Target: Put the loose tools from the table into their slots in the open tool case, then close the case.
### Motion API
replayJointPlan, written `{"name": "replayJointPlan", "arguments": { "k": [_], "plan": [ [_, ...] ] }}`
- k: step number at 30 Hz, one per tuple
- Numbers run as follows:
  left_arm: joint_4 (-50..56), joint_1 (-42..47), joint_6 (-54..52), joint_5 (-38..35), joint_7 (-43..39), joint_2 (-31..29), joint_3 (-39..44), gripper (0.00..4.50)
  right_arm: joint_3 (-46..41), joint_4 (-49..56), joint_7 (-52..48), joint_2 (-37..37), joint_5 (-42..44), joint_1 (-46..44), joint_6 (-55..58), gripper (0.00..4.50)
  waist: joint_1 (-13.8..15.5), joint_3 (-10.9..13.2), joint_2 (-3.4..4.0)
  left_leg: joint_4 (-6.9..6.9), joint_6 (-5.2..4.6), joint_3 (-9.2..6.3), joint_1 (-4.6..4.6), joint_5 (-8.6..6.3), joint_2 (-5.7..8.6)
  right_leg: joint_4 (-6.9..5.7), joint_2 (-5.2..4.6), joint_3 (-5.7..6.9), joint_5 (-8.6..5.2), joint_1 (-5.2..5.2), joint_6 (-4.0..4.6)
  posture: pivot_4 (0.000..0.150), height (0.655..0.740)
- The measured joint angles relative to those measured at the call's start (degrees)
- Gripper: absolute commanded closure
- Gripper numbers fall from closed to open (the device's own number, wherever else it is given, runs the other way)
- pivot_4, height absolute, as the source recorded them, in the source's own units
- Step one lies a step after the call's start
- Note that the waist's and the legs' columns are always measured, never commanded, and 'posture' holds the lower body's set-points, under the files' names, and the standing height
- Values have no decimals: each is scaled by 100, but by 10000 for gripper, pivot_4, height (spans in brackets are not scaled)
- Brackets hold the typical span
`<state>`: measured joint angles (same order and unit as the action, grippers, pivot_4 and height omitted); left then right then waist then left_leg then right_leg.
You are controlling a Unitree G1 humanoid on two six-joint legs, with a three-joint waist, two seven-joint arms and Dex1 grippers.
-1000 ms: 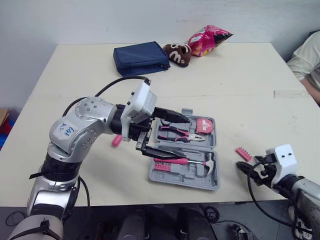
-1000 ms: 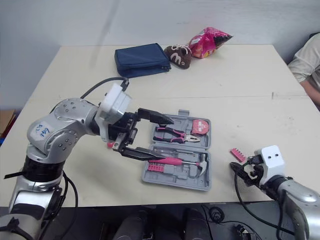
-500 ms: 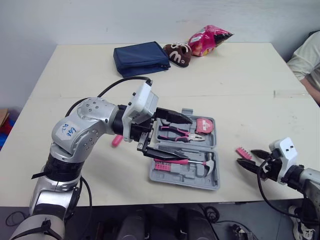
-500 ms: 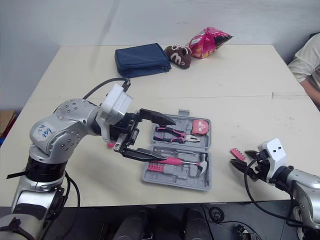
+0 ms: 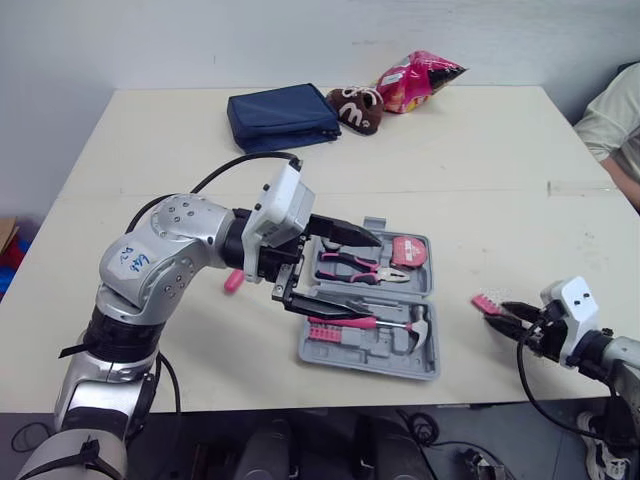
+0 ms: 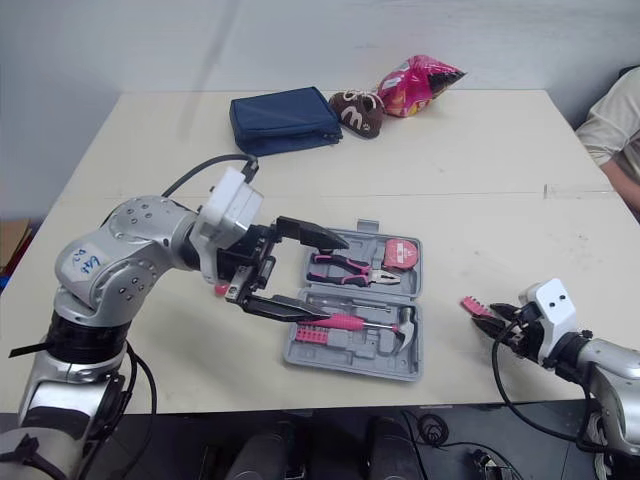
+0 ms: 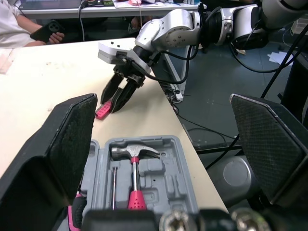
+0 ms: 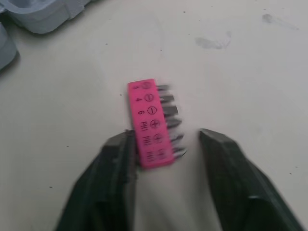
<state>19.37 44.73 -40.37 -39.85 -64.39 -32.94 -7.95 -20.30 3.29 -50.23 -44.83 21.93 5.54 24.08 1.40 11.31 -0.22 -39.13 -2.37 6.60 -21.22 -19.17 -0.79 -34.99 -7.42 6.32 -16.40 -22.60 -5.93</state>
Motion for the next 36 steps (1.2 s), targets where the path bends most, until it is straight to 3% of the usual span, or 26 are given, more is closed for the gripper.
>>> {"name": "replayJointPlan", "arguments": {
  "k": [5,9,16,25,36],
  "plan": [
    [-22,5,-1,21,-11,21,0,0,-165,434,34,-87,91,361,133,39136,12,0,0,0,0,-2,-2,0,1,0,0,2,0,0,0,1500,7338],
    [-29,-105,44,143,-92,-125,-38,0,-262,1382,-286,-651,245,471,349,39136,-50,1,6,1,3,8,4,-2,-4,-1,-3,-7,1,-3,-1,1500,7338],
    [-10,-681,131,458,-290,-685,-169,0,415,3066,-410,-1337,1110,-650,1508,39136,-54,3,2,2,20,-5,-6,-5,-21,2,-6,-1,-7,-13,13,1500,7338],
    [40,-1405,885,1327,-549,-1192,-537,0,2040,3793,136,-1683,1198,-1350,3026,39136,-6,4,1,-2,5,-13,-27,-17,-10,26,-34,16,-4,-17,9,1500,7338],
    [31,-1572,1335,1782,-618,-1204,-669,0,2922,3793,737,-1206,1104,-2137,3739,39136,-10,3,1,-3,6,-11,-29,-15,-13,19,-29,20,-5,-21,11,1500,7338]
  ]
}}
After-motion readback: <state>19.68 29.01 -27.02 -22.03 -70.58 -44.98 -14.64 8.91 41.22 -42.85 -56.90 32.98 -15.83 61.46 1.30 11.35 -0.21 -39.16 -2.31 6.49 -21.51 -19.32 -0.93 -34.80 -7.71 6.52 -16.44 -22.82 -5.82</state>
